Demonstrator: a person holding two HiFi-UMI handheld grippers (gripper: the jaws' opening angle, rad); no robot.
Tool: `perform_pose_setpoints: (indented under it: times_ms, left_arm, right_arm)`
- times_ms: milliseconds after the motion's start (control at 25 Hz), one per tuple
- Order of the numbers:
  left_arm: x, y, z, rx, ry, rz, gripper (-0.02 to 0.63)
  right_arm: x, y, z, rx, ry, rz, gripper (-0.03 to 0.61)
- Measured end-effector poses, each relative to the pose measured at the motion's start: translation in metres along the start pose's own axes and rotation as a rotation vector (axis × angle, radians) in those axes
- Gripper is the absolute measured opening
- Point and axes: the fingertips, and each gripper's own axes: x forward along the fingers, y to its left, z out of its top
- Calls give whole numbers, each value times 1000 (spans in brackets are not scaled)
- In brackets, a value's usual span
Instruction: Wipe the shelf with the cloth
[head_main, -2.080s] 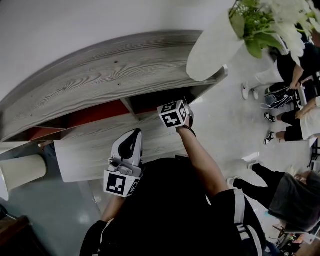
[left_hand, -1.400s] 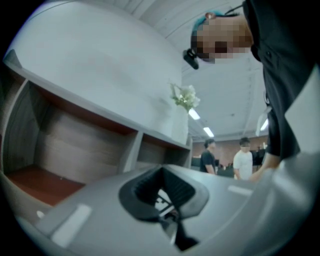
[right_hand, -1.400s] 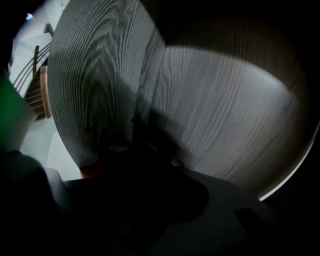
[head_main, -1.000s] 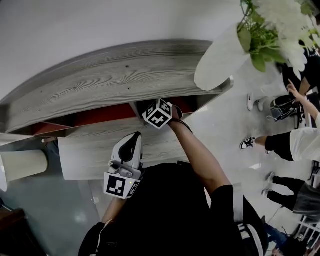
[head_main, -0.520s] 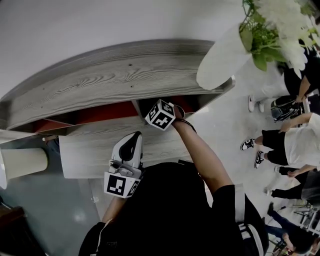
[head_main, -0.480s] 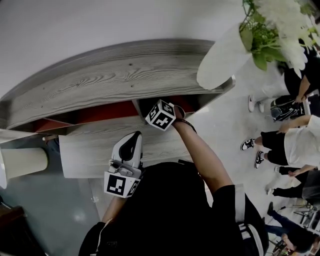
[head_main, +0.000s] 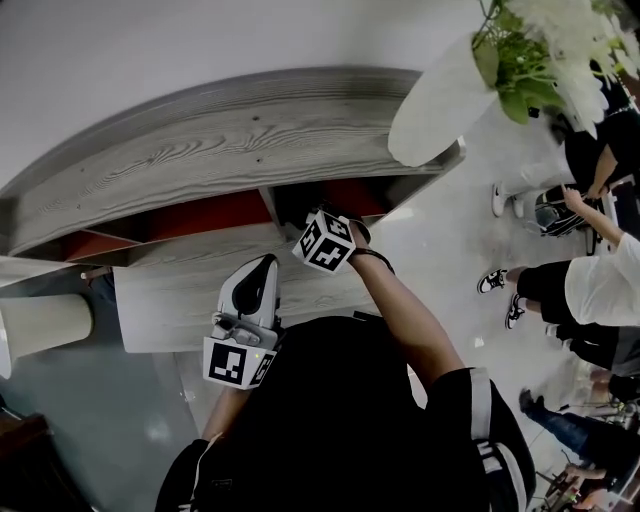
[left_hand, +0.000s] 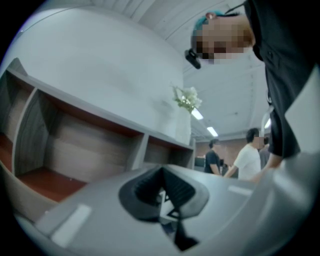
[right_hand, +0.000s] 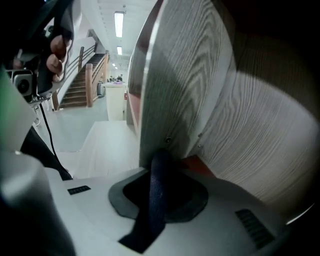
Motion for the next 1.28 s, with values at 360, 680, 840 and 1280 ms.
perform_pose_setpoints:
  times_ms: [360, 680, 840, 1280]
  left_arm:
    - [-2, -3, -3, -3, 13, -7, 5]
    - [4, -8, -13, -11, 45, -22, 5]
    - [7, -9, -13, -7, 43, -17, 5]
    - [14, -33, -29, -6, 85, -78, 5]
  right_arm:
    - [-31, 31, -6, 78, -54, -16, 52]
    - [-105, 29, 12, 384, -324, -157, 52]
    - [-146, 13, 20, 509, -441, -267, 52]
    - [-193, 11, 7, 579, -543, -456, 52]
